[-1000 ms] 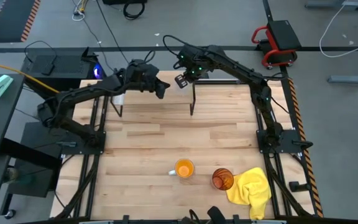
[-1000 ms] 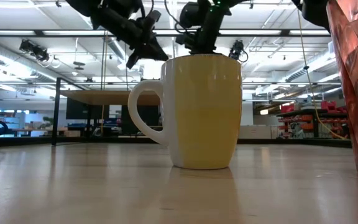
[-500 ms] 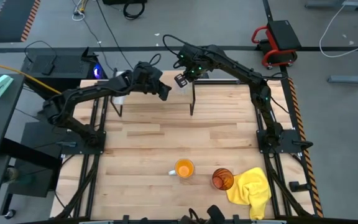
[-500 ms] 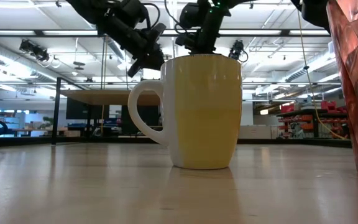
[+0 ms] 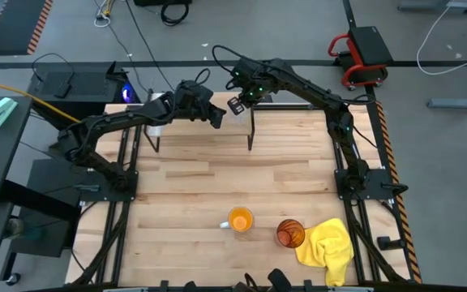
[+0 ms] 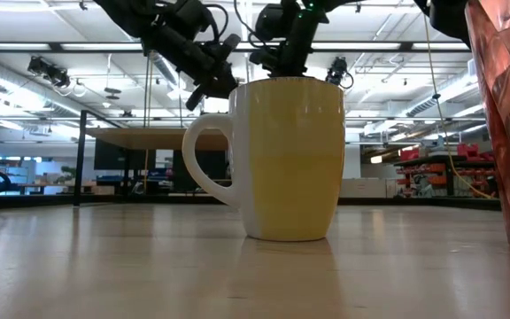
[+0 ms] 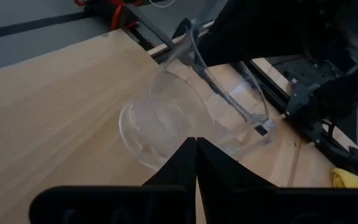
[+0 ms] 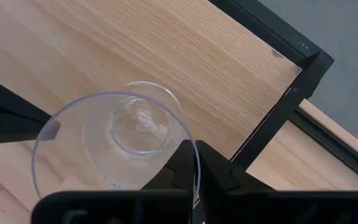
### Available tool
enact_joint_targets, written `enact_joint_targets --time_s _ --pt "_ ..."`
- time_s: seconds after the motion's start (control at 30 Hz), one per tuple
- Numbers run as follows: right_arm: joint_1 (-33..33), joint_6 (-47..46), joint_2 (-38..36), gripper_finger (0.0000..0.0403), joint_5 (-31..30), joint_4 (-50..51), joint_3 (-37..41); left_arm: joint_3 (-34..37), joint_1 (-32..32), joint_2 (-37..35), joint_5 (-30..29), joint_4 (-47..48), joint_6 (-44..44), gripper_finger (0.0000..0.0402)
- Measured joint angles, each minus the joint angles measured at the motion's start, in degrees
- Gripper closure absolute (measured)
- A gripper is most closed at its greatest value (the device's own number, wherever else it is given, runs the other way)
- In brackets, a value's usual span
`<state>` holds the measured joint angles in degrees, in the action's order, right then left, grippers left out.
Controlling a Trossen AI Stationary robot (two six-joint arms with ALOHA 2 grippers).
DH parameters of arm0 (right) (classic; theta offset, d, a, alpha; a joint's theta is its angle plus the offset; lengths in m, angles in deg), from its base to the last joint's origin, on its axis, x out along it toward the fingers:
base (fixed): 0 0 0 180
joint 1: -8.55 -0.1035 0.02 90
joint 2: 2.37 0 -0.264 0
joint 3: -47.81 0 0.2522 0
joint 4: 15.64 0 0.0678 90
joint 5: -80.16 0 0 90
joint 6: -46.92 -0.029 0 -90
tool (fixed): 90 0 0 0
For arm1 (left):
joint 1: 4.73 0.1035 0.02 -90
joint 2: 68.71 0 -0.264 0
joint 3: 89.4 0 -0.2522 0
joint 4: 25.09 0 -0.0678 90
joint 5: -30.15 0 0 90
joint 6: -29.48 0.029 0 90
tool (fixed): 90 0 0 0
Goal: Stack small to large cups/mugs on shelf
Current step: Put the transparent mug on the shelf
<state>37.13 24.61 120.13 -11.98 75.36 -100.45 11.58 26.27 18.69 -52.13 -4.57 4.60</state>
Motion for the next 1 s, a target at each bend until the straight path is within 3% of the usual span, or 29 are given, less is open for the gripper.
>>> enact_joint_targets --time_s 0.3,0.7,1.0 --pt "-0.2 0.4 0.1 0.0389 -0.1 -0.6 0.0 -0.1 -0.3 1.4 1.0 -1.3 -0.4 0.0366" --pt "-0.6 1.8 0.1 0.0387 -0.2 -0.6 0.0 -0.1 -0.2 1.4 1.0 -1.3 -0.4 0.0367" --pt "-1.1 2.6 0.1 0.0345 0.2 -0.6 0.0 0.0 0.1 1.5 0.1 -0.1 0.0 0.0367"
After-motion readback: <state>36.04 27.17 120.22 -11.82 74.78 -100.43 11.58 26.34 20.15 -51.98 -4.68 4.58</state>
